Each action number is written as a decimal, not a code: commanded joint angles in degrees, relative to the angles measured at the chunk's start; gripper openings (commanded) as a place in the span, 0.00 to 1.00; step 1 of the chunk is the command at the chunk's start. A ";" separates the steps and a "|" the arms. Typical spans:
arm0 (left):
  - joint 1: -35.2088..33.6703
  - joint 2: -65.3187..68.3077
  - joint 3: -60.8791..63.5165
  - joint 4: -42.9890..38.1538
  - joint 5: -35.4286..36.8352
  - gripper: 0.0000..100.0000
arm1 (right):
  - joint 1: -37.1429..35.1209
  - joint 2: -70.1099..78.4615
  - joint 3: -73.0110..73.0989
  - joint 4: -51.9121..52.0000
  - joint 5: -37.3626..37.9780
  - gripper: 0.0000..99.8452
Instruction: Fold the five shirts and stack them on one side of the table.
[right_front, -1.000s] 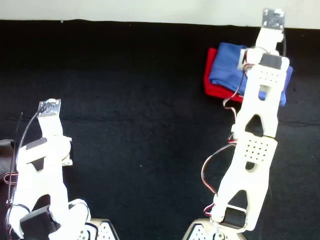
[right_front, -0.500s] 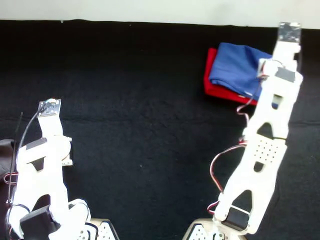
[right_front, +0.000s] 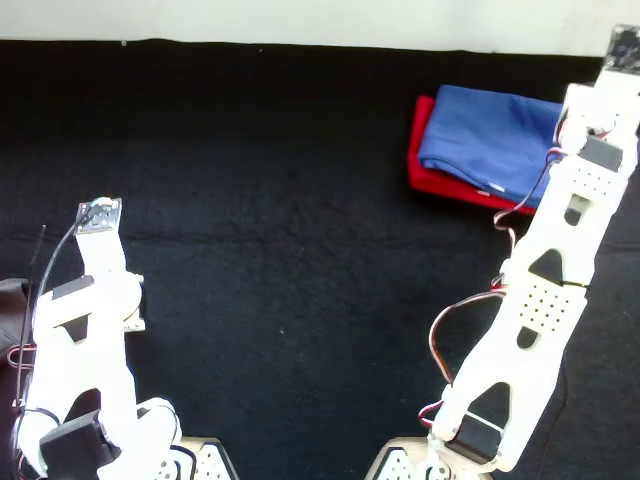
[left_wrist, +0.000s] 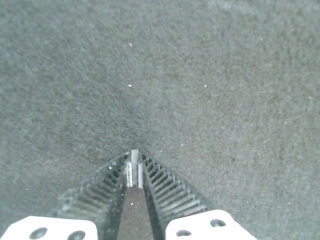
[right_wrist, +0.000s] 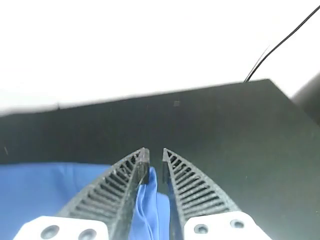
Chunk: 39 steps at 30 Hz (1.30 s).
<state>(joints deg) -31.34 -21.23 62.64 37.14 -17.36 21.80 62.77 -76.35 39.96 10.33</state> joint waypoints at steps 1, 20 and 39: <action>0.22 0.31 0.13 -1.14 -0.26 0.01 | -2.24 -1.71 -8.48 5.41 -5.01 0.06; 0.22 0.31 0.13 -1.14 -0.26 0.01 | -0.31 -1.01 22.29 -17.63 -0.70 0.06; 0.22 0.31 0.13 -1.14 -0.26 0.01 | 2.33 0.92 6.29 -13.58 -1.23 0.06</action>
<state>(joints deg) -31.34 -21.23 62.64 37.14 -17.36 23.65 67.43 -61.32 23.96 9.01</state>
